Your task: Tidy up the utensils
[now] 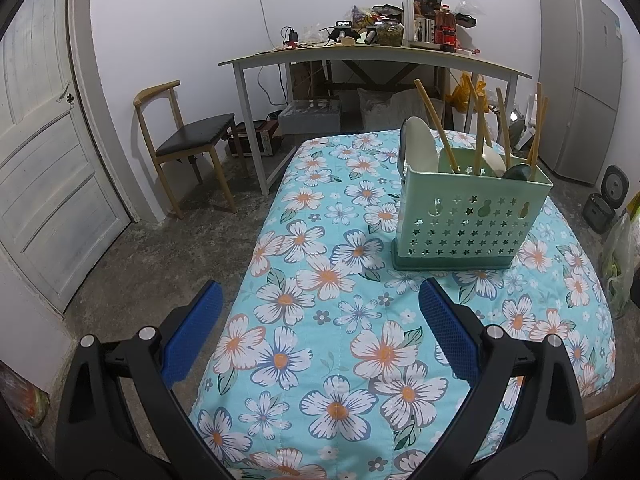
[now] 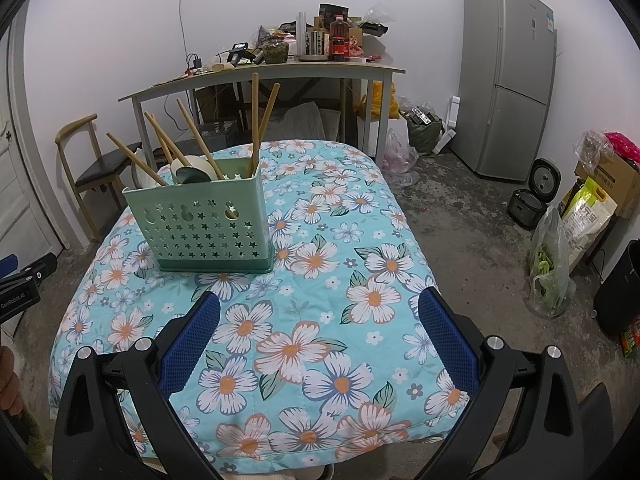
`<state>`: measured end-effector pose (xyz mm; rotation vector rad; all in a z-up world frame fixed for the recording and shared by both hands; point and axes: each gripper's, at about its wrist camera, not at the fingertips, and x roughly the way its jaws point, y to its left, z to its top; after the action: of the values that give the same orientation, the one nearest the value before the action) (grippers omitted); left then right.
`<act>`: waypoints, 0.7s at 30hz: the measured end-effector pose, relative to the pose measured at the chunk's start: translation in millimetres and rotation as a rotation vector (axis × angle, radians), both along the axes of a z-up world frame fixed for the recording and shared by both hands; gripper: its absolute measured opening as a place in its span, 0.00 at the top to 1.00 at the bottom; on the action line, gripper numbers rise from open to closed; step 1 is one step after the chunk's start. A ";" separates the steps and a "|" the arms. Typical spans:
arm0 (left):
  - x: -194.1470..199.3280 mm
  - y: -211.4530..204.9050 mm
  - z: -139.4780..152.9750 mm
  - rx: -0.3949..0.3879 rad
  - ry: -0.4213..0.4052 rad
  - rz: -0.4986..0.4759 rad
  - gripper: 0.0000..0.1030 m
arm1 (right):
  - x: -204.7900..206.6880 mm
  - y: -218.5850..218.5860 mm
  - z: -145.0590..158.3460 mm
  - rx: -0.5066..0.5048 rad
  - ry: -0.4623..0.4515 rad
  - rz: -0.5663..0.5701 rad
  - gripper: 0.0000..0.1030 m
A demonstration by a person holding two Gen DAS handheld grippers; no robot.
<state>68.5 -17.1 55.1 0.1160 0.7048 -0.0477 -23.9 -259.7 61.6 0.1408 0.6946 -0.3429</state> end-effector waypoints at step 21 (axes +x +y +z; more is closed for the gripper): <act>0.6 -2.0 0.0 0.000 0.003 -0.007 0.08 | 2.6 3.3 0.5 -0.002 0.002 0.003 0.06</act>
<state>69.1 -19.1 55.2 0.1187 0.7072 -0.0547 -21.2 -256.5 62.2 0.1373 0.6962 -0.3408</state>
